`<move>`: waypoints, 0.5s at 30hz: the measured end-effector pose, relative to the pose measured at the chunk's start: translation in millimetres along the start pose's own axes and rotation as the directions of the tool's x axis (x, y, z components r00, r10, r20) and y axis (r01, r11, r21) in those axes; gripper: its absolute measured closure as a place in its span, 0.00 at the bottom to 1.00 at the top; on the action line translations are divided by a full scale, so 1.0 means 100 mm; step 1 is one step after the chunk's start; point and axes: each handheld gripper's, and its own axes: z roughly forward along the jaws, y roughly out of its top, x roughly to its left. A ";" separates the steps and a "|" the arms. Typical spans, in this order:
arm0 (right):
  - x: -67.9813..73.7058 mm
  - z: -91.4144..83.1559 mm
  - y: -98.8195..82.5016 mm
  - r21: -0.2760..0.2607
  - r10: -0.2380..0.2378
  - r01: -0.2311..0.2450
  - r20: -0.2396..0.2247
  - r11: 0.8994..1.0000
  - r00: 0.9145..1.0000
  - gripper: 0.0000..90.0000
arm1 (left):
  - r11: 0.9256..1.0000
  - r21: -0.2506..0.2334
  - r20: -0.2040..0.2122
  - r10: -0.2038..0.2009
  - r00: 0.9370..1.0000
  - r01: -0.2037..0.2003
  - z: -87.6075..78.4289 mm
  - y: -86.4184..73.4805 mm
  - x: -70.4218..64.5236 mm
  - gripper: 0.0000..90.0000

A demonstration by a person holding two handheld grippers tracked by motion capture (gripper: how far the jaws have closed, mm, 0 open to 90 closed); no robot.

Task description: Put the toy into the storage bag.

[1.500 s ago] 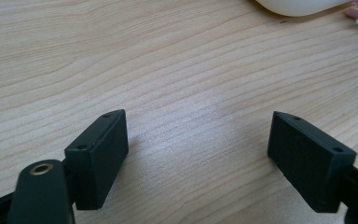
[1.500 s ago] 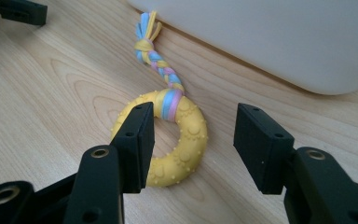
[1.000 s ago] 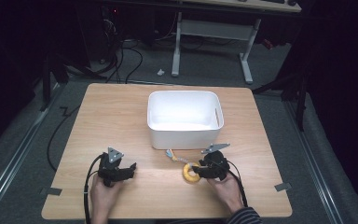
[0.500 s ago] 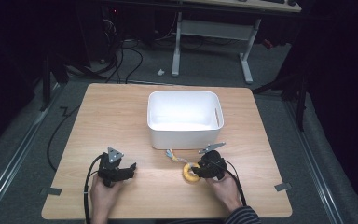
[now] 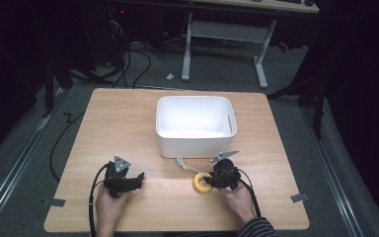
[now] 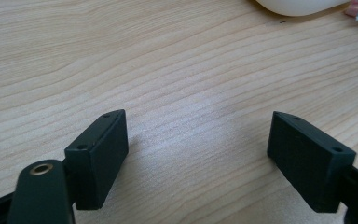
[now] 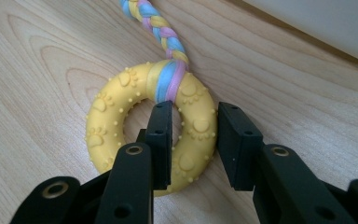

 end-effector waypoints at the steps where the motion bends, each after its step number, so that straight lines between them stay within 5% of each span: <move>1: 0.00 0.00 0.00 -0.005 -0.002 0.002 -0.002 1.000 1.000 0.76 | 1.000 0.000 0.000 0.000 1.000 0.000 0.00 0.00 0.00 0.23; 15: 0.01 -0.05 0.00 -0.029 -0.011 0.011 -0.014 1.000 1.000 0.78 | 1.000 0.000 0.000 0.000 1.000 0.000 0.00 0.00 0.00 0.23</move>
